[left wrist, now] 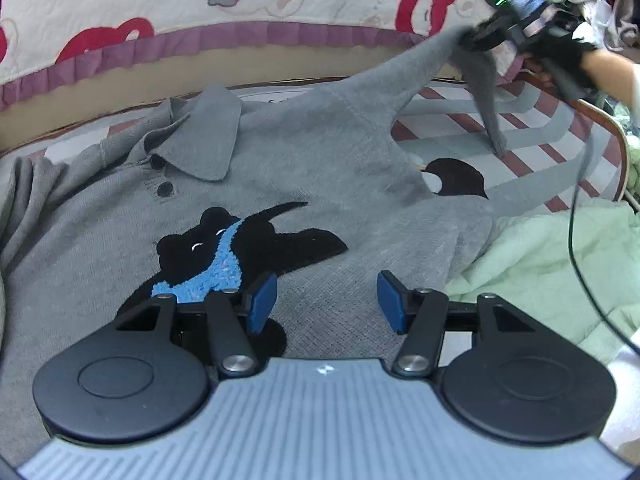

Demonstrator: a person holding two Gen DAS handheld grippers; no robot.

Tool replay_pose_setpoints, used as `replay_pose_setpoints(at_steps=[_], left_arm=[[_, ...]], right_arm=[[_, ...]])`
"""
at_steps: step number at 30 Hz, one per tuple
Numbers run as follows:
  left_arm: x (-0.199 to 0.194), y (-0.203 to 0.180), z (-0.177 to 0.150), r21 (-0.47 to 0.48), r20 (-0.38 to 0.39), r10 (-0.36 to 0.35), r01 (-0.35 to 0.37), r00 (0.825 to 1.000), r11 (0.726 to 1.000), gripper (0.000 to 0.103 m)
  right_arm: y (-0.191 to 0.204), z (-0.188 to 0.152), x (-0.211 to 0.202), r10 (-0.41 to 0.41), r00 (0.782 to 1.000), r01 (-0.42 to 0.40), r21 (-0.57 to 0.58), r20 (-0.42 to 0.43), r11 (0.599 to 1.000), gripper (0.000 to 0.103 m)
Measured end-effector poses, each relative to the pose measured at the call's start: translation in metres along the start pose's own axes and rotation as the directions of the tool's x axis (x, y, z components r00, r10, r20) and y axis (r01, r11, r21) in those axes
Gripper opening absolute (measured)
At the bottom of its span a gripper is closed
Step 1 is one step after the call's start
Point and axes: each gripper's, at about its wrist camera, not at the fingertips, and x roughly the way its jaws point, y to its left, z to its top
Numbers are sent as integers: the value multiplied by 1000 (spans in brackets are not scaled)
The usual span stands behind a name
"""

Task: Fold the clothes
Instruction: 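Lay the sweater flat on the bed and open both grippers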

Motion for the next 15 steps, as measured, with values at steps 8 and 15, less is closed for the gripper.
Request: replay_pose_setpoints(at_steps=[8,15], left_arm=[[1,19,0,-83,-17,22,-24,1000,996,55],[10,24,2,-111,-32,46,-50,998,993,56]], right_arm=[[-35,-49,78,33,970,22,225,-240,974,40],[-82,-99,69,297,933,-111,622,-204,775,49]])
